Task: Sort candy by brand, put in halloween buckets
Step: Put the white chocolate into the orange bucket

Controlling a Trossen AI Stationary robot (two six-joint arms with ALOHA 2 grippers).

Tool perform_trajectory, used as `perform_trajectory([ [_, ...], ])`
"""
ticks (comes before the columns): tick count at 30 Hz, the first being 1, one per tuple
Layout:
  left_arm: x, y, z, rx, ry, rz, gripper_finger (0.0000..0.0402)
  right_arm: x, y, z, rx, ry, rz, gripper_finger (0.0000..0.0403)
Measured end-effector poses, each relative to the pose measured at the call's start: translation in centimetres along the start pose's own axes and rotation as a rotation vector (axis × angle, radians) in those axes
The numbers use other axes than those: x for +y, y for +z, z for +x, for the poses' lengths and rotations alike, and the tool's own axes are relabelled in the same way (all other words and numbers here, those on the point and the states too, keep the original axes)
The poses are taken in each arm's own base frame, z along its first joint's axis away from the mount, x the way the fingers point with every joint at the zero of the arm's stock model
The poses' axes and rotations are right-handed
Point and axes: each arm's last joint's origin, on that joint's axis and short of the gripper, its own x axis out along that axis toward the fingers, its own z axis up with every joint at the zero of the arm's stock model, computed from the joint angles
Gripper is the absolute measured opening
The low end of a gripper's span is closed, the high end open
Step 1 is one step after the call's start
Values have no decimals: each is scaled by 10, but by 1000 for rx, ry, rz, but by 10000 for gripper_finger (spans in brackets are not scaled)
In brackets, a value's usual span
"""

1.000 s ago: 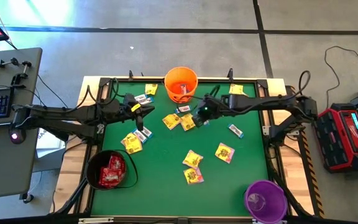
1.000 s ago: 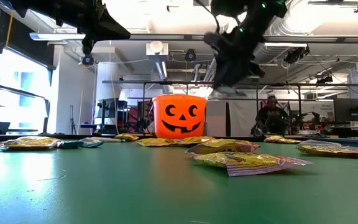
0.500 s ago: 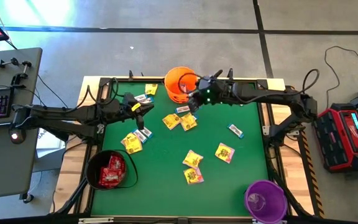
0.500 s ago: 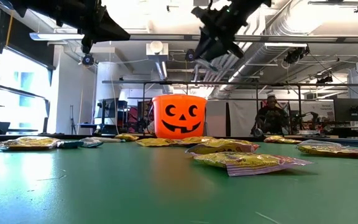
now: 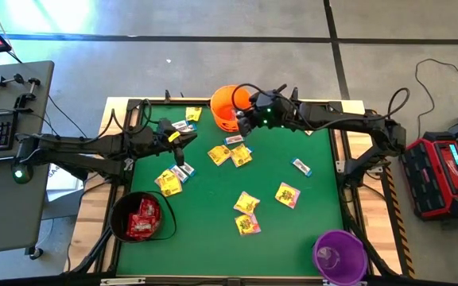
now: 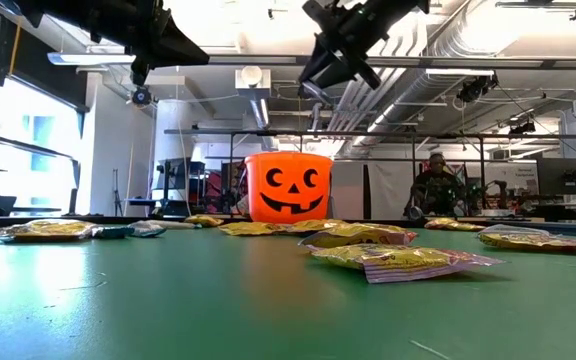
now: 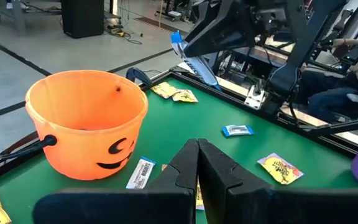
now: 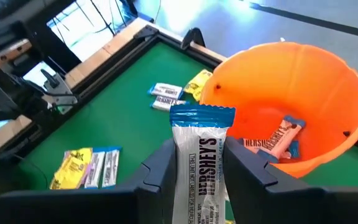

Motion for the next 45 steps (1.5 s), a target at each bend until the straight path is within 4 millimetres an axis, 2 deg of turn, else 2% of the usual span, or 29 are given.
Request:
perform_trajectory([
  [17,-1,0,0,8,-24,-11,0,-12,25,3,-157,66,43,94],
  [23,-1,0,0,8,-26,-12,0,-5,44,14,-109,32,-23,94],
  [27,-1,0,0,7,-23,-6,0,-5,59,39,-57,-17,-76,94],
  [33,-1,0,0,7,-22,-11,0,-30,76,92,45,-125,-124,94],
  [38,-1,0,0,7,-21,-7,0,-58,70,134,168,-192,-127,94],
  [45,0,0,0,6,-19,-8,0,-77,47,173,272,-209,-113,94],
])
